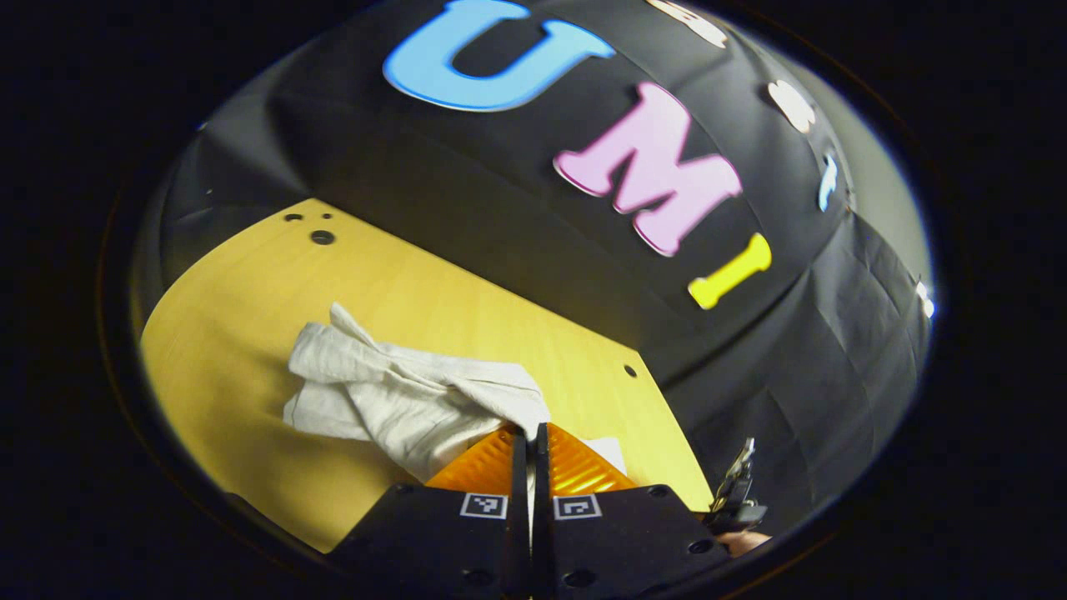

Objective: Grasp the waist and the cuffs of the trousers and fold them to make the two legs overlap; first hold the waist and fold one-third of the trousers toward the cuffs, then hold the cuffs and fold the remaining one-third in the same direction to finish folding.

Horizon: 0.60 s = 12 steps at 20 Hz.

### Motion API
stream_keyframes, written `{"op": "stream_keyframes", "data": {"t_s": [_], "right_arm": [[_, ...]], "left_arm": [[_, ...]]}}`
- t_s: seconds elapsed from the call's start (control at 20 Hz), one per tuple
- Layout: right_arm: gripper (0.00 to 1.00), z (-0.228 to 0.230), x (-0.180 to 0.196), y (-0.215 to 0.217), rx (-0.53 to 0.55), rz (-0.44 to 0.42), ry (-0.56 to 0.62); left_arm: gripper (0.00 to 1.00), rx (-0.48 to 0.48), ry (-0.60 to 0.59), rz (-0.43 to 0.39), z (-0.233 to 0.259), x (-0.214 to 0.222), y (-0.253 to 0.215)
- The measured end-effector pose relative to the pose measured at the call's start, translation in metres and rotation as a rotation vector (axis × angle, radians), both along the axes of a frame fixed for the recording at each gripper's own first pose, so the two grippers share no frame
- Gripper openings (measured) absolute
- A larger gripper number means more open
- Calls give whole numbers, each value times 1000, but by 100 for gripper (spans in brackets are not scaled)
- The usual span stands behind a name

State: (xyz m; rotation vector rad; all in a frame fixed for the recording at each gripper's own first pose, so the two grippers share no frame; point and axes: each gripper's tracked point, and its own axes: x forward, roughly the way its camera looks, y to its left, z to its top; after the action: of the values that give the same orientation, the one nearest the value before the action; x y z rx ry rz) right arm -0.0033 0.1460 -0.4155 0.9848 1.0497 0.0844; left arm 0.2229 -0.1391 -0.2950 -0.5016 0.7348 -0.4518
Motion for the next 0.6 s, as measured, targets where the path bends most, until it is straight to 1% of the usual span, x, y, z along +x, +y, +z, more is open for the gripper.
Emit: {"op": "stream_keyframes", "data": {"t_s": [0.15,0.25,0.5,0.6], "right_arm": [[60,14,3,-28,24,-69,-28],[60,19,1,-56,16,-129,-33],[60,16,-19,-122,-23,-269,-15],[60,18,-31,-141,-27,-315,1]], "left_arm": [[6,77,-9,-129,-17,-12,-36],[6,119,-2,-192,-27,-17,-57],[7,200,23,-282,-55,-31,-85],[10,245,11,-319,-58,-35,-97]]}}
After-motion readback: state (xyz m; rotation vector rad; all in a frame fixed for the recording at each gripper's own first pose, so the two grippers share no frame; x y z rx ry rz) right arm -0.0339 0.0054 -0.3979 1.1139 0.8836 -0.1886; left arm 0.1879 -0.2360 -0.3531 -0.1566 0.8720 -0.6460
